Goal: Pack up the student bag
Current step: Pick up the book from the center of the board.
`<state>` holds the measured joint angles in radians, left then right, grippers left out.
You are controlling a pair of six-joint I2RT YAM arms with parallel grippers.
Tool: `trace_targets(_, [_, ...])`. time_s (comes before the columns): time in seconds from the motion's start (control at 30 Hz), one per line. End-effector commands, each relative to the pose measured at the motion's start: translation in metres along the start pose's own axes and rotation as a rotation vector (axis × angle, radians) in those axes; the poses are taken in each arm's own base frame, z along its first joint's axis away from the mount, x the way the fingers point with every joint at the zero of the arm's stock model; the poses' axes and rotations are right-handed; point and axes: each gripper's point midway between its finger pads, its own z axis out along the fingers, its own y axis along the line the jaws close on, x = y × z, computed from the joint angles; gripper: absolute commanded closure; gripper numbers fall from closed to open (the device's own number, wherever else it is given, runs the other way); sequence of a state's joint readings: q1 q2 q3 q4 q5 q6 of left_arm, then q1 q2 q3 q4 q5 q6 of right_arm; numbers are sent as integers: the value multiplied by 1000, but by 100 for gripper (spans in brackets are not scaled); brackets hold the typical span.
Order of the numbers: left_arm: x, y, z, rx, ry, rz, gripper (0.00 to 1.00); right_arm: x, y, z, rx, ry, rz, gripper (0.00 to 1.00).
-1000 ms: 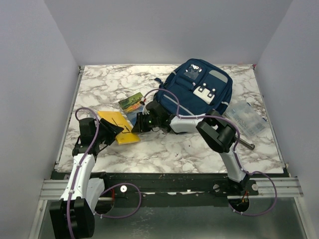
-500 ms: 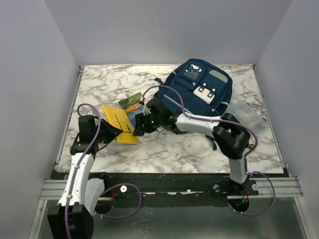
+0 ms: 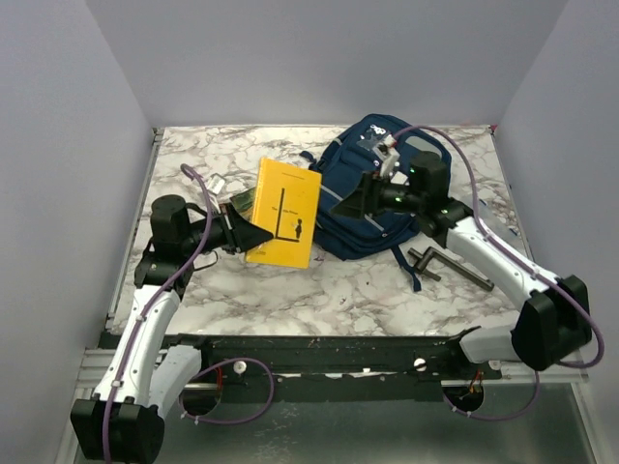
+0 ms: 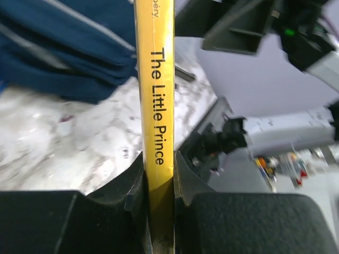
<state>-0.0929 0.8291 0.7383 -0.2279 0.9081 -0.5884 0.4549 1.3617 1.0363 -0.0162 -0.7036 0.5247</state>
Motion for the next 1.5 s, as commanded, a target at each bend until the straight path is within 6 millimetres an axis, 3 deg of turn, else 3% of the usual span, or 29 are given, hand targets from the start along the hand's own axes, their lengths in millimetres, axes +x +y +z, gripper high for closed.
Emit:
trace_targets(0.0, [5, -83, 0, 382, 67, 232, 100, 12, 46, -35, -290, 6, 91, 30])
trace_targets(0.13, [19, -116, 4, 516, 159, 276, 100, 17, 69, -52, -383, -32, 121, 29])
trace_targets(0.3, [24, -131, 7, 581, 208, 281, 100, 13, 98, -74, -488, -87, 146, 28])
trace_targets(0.4, [28, -140, 7, 629, 244, 285, 100, 9, 113, -84, -554, -114, 153, 33])
trace_targets(0.63, [16, -151, 10, 643, 265, 221, 100, 4, 141, -111, -735, -168, 219, 72])
trace_targets(0.7, [7, -152, 12, 621, 243, 187, 83, -1, 142, -111, -745, -185, 248, 88])
trace_targets(0.77, [-6, -152, 13, 579, 199, 132, 61, -8, 141, -111, -742, -214, 272, 98])
trace_targets(0.83, [-21, -144, 13, 508, 125, 43, 39, -18, 139, -108, -718, -246, 291, 100])
trace_targets(0.97, [-45, -105, 5, 344, -68, -162, 23, -44, 115, -94, -575, -347, 394, 100])
trace_targets(1.03, [-53, -90, -4, 290, -156, -204, 9, -57, 101, -90, -516, -410, 440, 100])
trace_targets(1.1, [-56, -79, -7, 254, -216, -243, 2, -68, 93, -91, -499, -485, 481, 100])
trace_targets(1.23, [-48, -73, 7, 241, -199, -295, 2, -87, 89, -93, -495, -575, 496, 100])
trace_targets(1.47, [-50, -111, 27, 324, -226, -228, 2, -103, 74, -89, -432, -663, 501, 100])
